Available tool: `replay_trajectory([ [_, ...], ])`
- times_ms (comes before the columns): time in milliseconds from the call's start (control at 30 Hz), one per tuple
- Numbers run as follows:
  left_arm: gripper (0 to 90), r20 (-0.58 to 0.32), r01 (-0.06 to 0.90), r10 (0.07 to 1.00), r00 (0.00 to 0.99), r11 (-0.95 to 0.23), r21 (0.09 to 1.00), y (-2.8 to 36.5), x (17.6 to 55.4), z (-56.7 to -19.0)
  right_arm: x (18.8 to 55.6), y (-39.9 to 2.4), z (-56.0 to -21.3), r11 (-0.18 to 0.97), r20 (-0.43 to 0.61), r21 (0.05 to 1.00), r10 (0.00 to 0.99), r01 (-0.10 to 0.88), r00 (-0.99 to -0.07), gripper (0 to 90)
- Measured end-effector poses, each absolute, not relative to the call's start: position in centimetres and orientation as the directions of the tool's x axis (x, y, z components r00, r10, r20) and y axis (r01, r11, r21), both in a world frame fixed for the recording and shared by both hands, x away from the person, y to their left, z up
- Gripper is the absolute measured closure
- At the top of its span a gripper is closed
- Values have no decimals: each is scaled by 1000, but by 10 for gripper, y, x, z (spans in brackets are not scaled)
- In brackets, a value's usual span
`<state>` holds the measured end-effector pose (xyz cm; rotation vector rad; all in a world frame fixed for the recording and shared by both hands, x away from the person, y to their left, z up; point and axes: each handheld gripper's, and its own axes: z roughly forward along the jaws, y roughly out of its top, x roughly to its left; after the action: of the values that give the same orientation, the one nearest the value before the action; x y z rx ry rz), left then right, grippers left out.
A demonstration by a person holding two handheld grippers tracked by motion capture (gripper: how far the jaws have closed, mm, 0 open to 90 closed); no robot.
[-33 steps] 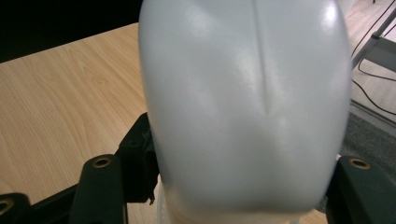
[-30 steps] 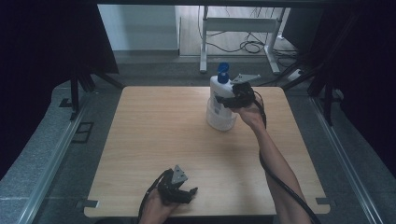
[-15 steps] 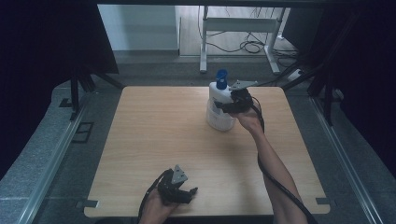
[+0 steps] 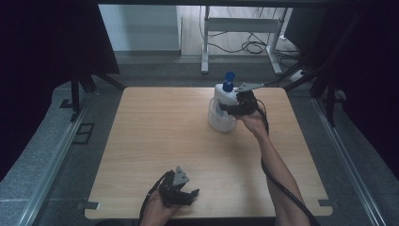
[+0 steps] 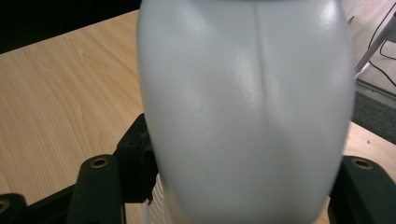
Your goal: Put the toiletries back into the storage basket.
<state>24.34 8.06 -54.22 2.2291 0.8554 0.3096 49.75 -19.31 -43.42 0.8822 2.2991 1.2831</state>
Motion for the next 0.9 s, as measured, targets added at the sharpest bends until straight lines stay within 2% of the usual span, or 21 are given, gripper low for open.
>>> replay_trajectory([
  [200, 208, -31, 487, 659, 751, -523, 700, 81, 243, -542, 496, -190, -435, 394, -16, 853, 673, 342, -739, 324],
  [600, 208, -31, 487, 660, 751, -521, 701, 80, 243, -542, 490, -196, -432, 358, 2, 875, 671, 326, -741, 139],
  [900, 208, -30, 486, 659, 751, -522, 701, 81, 243, -542, 484, -200, -423, 340, 13, 883, 671, 323, -741, 128],
])
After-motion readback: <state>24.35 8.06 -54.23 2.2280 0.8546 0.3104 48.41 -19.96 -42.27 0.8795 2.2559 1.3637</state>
